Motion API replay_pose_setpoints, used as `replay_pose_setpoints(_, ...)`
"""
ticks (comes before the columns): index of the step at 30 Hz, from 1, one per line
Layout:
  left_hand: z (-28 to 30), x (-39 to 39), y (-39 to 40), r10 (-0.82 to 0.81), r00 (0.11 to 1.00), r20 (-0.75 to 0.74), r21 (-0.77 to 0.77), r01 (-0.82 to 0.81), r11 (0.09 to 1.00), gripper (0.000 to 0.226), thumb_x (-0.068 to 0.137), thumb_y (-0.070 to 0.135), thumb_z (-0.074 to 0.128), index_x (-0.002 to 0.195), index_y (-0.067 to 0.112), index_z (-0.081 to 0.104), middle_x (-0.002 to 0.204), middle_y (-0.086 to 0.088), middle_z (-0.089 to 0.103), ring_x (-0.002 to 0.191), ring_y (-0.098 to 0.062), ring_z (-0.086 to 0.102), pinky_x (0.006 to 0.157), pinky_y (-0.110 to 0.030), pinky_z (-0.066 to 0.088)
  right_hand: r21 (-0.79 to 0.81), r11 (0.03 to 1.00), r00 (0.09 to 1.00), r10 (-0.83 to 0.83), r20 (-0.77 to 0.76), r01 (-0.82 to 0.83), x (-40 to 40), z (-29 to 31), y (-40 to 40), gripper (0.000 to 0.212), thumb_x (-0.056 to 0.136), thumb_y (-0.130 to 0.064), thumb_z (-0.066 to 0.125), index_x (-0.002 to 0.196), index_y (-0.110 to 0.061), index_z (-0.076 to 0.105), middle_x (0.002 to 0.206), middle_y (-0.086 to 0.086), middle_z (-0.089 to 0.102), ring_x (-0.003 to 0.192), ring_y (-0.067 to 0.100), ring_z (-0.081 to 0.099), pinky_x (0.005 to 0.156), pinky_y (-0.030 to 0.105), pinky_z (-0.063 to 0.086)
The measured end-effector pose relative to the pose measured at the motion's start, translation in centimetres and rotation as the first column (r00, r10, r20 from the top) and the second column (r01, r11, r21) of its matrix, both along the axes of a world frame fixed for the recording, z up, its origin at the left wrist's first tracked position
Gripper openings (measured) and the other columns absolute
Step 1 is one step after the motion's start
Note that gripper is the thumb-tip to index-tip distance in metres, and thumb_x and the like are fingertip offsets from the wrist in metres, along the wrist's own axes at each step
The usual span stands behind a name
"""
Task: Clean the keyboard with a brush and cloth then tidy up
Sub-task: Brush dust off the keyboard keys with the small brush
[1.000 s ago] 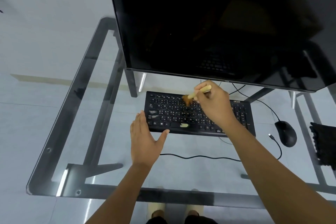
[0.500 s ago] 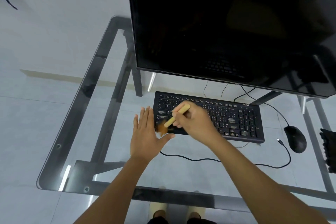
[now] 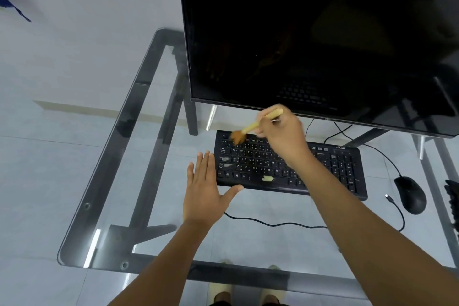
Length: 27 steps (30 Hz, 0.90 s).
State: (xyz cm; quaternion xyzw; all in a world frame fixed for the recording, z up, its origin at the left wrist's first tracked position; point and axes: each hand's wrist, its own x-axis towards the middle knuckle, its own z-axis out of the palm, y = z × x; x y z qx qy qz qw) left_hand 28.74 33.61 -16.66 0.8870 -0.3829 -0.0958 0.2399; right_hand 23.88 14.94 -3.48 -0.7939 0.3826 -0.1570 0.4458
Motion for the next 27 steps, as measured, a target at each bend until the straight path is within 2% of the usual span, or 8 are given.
replay_pose_setpoints(2,-0.1,0.0,0.1,0.006,1.0,0.002,0.005,-0.006,1.0,0.104,0.083,0.079,0.041,0.152,0.006,0.014,0.16,-0.006,0.016,0.149,-0.017,-0.001,0.121,-0.041,0.002,0.045,0.991,0.989,0.126,-0.081,-0.122,0.5,-0.5,1.0,0.006,0.093,-0.009,0.057,0.091,-0.01,0.063,0.074,-0.002,0.07,0.07,0.01,0.07,0.064,0.022,0.057)
replay_pose_setpoints(5,0.0,0.0,0.0,-0.005,1.0,0.001,0.003,0.005,1.0,0.102,0.084,0.079,0.04,0.152,0.008,0.013,0.161,-0.005,0.015,0.149,-0.015,-0.001,0.121,-0.042,0.002,-0.127,0.991,0.999,0.044,-0.015,-0.045,1.0,-0.7,1.2,0.007,0.094,-0.012,0.057,0.089,-0.014,0.061,0.081,-0.004,0.068,0.069,0.0,0.065,0.059,0.013,0.048)
replay_pose_setpoints(9,0.1,0.0,0.0,-0.038,0.999,0.033,0.01,0.038,0.999,0.098,0.086,0.076,0.039,0.153,0.01,0.014,0.161,-0.001,0.013,0.149,-0.011,0.001,0.121,-0.046,0.005,0.053,0.994,0.994,0.102,-0.047,-0.1,1.2,-0.8,1.6,0.006,0.093,-0.013,0.058,0.091,-0.015,0.063,0.071,-0.006,0.071,0.073,0.012,0.07,0.069,0.026,0.059)
replay_pose_setpoints(12,0.0,0.0,0.1,-0.035,0.999,0.025,0.006,0.035,0.999,0.097,0.086,0.076,0.04,0.153,0.01,0.014,0.161,-0.002,0.016,0.149,-0.012,0.004,0.12,-0.047,0.006,-0.111,0.994,0.999,0.001,-0.044,-0.006,0.8,-0.4,0.7,0.007,0.094,-0.011,0.056,0.092,-0.014,0.063,0.077,-0.003,0.067,0.062,0.001,0.063,0.051,0.009,0.044)
replay_pose_setpoints(16,-0.1,0.0,0.0,-0.034,0.999,0.038,0.021,0.033,0.999,0.097,0.086,0.077,0.038,0.152,0.009,0.016,0.159,-0.004,0.021,0.148,-0.015,0.009,0.12,-0.048,0.008,0.081,0.996,0.998,0.04,-0.043,-0.037,-0.5,-0.3,0.0,0.008,0.093,-0.01,0.056,0.092,-0.013,0.064,0.078,0.005,0.072,0.068,0.015,0.071,0.06,0.025,0.055)
replay_pose_setpoints(20,-0.1,0.0,0.1,-0.034,0.999,0.039,0.03,0.032,0.999,0.098,0.085,0.077,0.038,0.152,0.01,0.016,0.159,-0.004,0.022,0.148,-0.015,0.009,0.12,-0.047,0.006,-0.164,0.986,0.999,-0.021,-0.031,0.015,-1.9,-0.3,-0.5,0.007,0.093,-0.01,0.056,0.089,-0.01,0.062,0.063,-0.015,0.059,0.052,-0.002,0.059,0.049,0.012,0.041)
replay_pose_setpoints(24,-0.1,0.1,0.0,-0.037,0.998,0.049,0.04,0.035,0.999,0.099,0.085,0.078,0.036,0.152,0.008,0.018,0.159,-0.005,0.022,0.148,-0.014,0.009,0.12,-0.047,0.006,0.131,0.988,0.993,0.093,-0.073,-0.083,-2.9,-0.5,-0.6,0.009,0.092,-0.01,0.058,0.088,-0.016,0.064,0.073,0.002,0.07,0.066,0.012,0.069,0.063,0.027,0.059)
replay_pose_setpoints(27,0.0,0.0,0.0,-0.038,0.998,0.042,0.045,0.036,0.998,0.099,0.085,0.078,0.036,0.152,0.008,0.018,0.159,-0.005,0.022,0.149,-0.015,0.008,0.121,-0.047,0.004,-0.064,0.985,0.978,0.146,-0.151,-0.157,-3.7,-1.2,-0.6,0.01,0.092,-0.012,0.058,0.086,-0.018,0.063,0.078,-0.001,0.071,0.062,0.002,0.065,0.056,0.019,0.051)
